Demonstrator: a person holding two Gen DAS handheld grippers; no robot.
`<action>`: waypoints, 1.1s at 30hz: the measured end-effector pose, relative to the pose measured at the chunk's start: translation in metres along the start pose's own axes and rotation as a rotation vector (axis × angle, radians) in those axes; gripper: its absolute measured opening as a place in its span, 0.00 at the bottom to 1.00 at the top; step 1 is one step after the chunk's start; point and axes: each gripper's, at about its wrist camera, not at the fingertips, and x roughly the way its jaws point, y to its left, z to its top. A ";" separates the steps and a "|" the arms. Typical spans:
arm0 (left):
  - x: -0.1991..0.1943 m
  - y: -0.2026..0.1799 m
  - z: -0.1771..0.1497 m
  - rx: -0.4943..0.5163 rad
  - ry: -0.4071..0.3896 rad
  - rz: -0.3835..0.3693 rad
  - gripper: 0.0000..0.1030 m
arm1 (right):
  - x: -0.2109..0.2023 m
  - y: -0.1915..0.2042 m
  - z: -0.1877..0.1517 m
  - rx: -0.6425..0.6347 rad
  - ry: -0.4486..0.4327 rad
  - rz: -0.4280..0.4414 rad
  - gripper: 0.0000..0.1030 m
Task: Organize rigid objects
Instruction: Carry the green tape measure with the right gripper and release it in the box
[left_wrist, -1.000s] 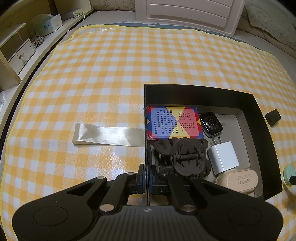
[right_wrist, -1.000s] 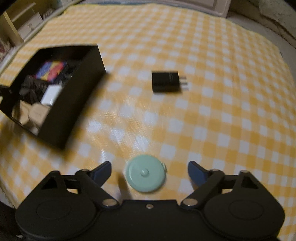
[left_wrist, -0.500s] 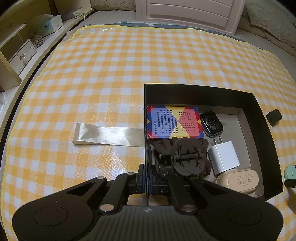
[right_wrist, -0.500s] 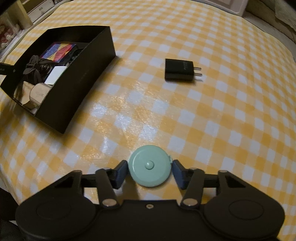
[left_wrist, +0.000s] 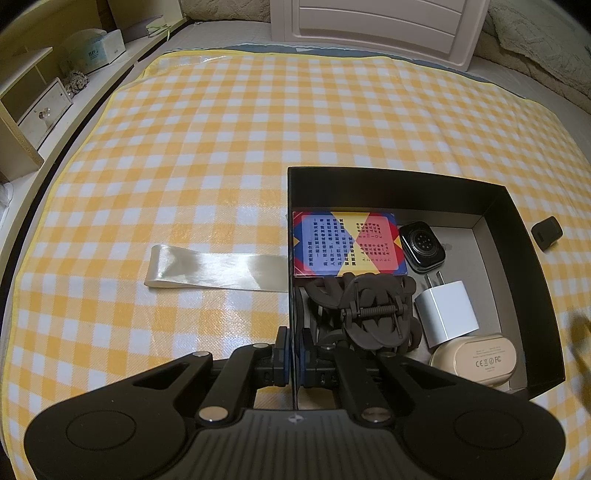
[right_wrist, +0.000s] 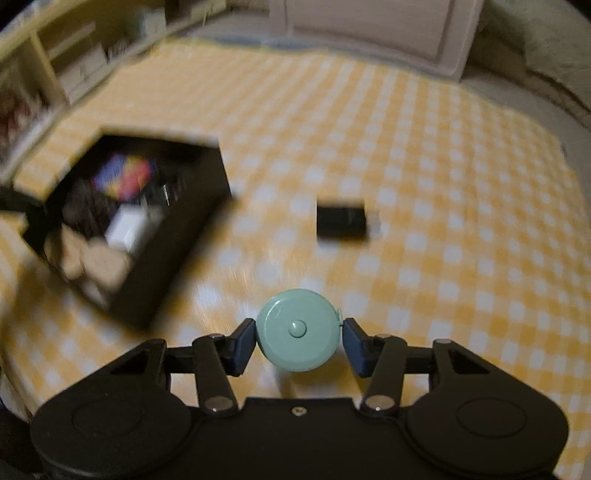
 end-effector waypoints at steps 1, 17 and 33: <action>0.000 0.000 0.000 0.000 0.000 0.000 0.05 | -0.007 0.002 0.006 0.007 -0.030 0.011 0.51; 0.000 -0.001 0.000 0.000 0.002 0.000 0.05 | 0.007 0.097 0.072 -0.122 -0.106 0.092 0.51; 0.000 0.004 -0.001 -0.004 0.002 -0.017 0.05 | 0.082 0.132 0.097 -0.206 0.029 -0.015 0.51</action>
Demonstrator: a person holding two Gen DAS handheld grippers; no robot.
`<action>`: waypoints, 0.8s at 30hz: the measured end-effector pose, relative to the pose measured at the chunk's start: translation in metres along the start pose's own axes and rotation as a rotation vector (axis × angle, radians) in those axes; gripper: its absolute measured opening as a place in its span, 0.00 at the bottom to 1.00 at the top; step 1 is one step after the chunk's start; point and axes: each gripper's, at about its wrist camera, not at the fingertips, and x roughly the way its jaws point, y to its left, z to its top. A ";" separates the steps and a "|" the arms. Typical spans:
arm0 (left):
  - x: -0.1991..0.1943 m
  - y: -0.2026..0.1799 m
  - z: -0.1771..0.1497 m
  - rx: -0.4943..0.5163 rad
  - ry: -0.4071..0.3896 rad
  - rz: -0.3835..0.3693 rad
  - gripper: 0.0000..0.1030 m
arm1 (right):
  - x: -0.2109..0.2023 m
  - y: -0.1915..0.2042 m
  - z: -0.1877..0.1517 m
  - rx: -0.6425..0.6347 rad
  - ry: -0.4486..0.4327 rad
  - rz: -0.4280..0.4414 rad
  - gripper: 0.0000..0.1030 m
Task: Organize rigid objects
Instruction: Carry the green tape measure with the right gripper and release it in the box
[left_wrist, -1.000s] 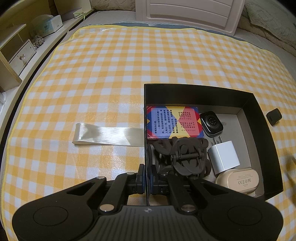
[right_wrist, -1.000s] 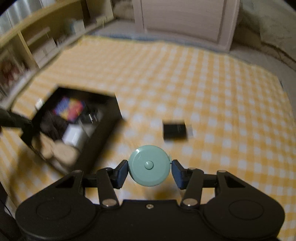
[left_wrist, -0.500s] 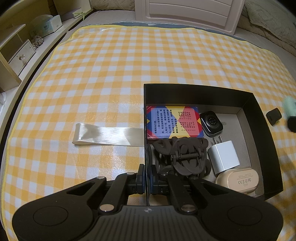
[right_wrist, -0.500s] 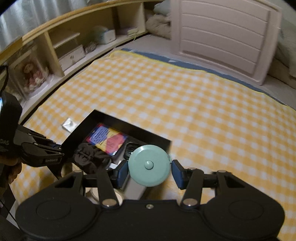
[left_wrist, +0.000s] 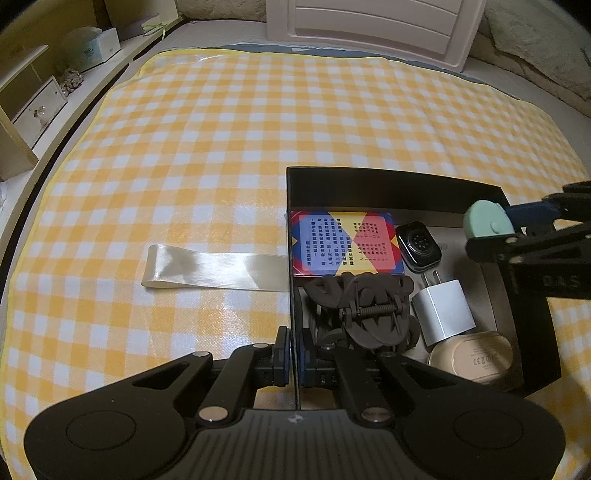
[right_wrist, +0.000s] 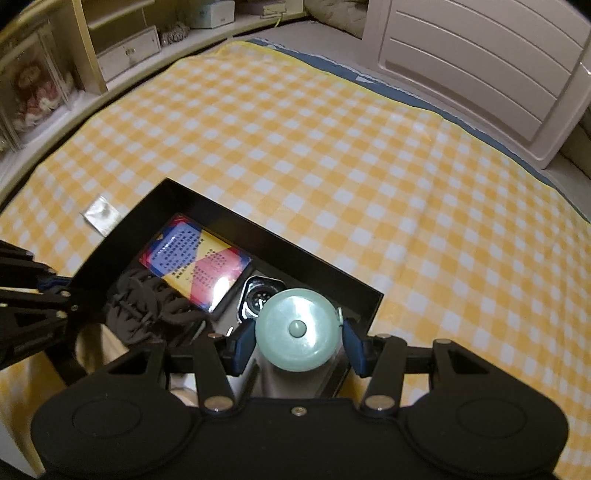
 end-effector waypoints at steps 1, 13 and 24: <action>0.000 0.000 0.000 0.000 0.000 -0.001 0.05 | 0.002 -0.001 0.001 -0.003 0.003 -0.003 0.51; -0.001 -0.001 -0.001 0.002 0.000 -0.002 0.05 | 0.007 0.002 0.004 -0.035 0.026 -0.029 0.51; -0.001 -0.002 0.000 0.001 0.001 -0.002 0.05 | 0.003 0.002 0.003 -0.039 0.017 -0.010 0.56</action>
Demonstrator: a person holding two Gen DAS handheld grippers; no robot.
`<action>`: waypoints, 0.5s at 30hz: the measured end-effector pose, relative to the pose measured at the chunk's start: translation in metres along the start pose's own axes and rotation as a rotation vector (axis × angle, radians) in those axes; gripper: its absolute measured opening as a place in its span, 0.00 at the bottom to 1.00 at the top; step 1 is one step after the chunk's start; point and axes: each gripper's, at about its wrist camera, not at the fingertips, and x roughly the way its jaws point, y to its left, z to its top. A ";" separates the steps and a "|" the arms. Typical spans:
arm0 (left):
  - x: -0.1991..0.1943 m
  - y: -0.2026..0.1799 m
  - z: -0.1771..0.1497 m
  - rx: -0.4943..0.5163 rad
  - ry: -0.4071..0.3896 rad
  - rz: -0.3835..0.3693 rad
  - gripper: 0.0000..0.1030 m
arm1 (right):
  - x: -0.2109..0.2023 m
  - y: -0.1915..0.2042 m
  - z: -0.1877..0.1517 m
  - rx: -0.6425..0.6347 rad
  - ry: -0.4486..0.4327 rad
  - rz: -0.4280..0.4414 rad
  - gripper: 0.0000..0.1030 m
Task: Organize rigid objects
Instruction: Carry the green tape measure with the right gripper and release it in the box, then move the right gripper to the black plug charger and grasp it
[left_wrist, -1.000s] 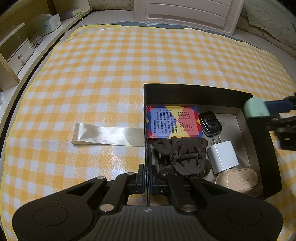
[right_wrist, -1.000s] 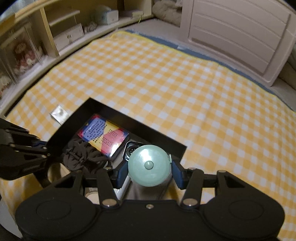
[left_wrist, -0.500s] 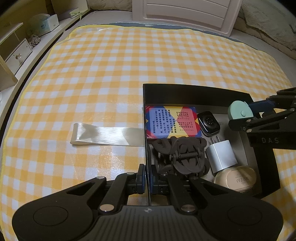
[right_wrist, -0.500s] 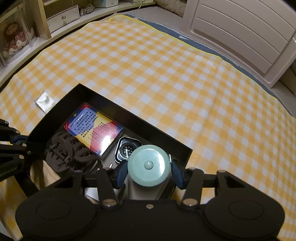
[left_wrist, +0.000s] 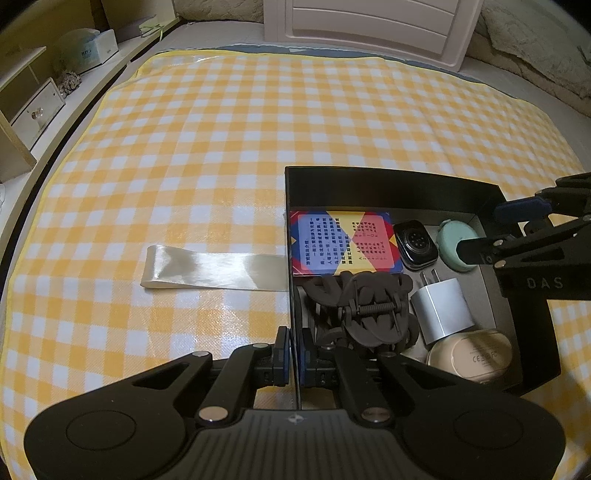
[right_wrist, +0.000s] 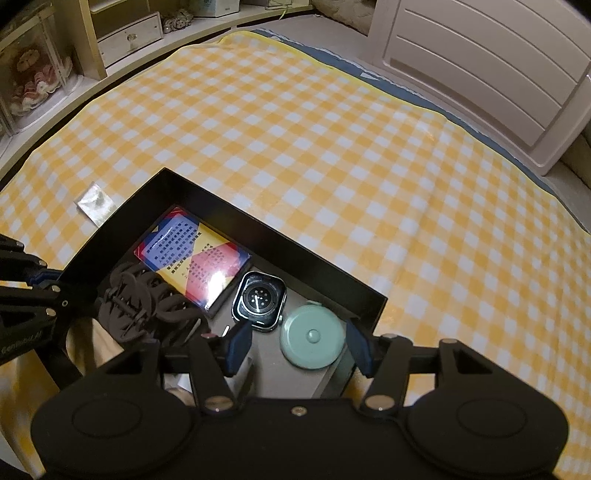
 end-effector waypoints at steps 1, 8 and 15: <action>0.000 0.000 0.000 0.000 0.000 0.000 0.05 | -0.001 0.000 0.000 0.003 -0.002 0.003 0.56; 0.000 0.000 -0.002 0.000 0.000 0.000 0.05 | -0.027 0.000 -0.003 0.023 -0.051 0.033 0.61; -0.001 -0.001 0.000 0.002 0.001 0.004 0.05 | -0.062 -0.004 -0.011 0.060 -0.116 0.079 0.67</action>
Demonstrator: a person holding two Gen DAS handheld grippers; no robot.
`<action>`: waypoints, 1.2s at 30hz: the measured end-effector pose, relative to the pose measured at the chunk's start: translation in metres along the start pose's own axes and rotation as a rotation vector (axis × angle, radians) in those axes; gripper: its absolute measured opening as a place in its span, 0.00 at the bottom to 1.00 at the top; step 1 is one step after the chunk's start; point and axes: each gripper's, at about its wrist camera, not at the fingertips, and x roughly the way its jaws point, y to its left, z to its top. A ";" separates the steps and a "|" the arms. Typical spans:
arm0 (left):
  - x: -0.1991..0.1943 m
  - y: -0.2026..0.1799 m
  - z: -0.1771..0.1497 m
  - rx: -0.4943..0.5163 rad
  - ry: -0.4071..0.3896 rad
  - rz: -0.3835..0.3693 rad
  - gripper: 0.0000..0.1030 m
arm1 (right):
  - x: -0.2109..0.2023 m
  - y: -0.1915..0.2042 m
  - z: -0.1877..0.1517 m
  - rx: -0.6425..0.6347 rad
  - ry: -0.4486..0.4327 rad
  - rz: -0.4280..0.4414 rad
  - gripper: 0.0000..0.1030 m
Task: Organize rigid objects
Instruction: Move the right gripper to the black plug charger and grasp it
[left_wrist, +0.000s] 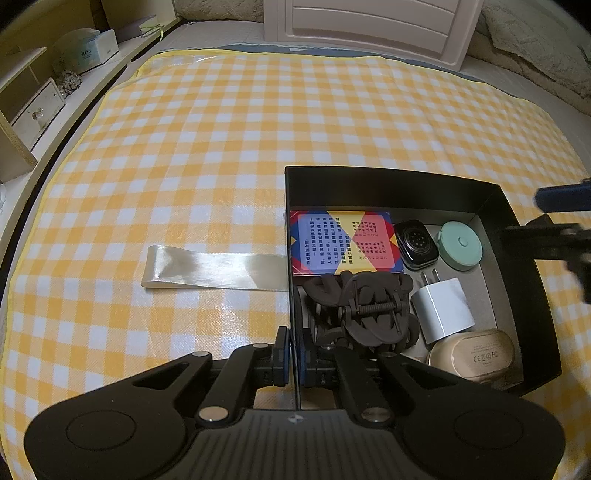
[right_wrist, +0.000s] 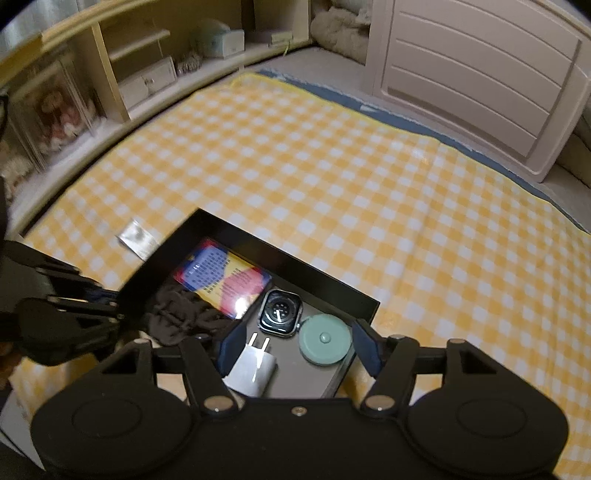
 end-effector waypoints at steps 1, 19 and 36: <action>0.000 0.000 -0.001 0.000 0.000 0.001 0.05 | -0.005 0.001 -0.001 0.000 -0.009 0.002 0.69; 0.001 -0.002 0.000 -0.001 0.001 0.003 0.05 | -0.083 -0.021 -0.027 0.099 -0.179 -0.073 1.00; 0.001 -0.003 0.001 0.001 0.002 0.004 0.05 | -0.042 -0.126 -0.063 0.342 -0.185 -0.209 1.00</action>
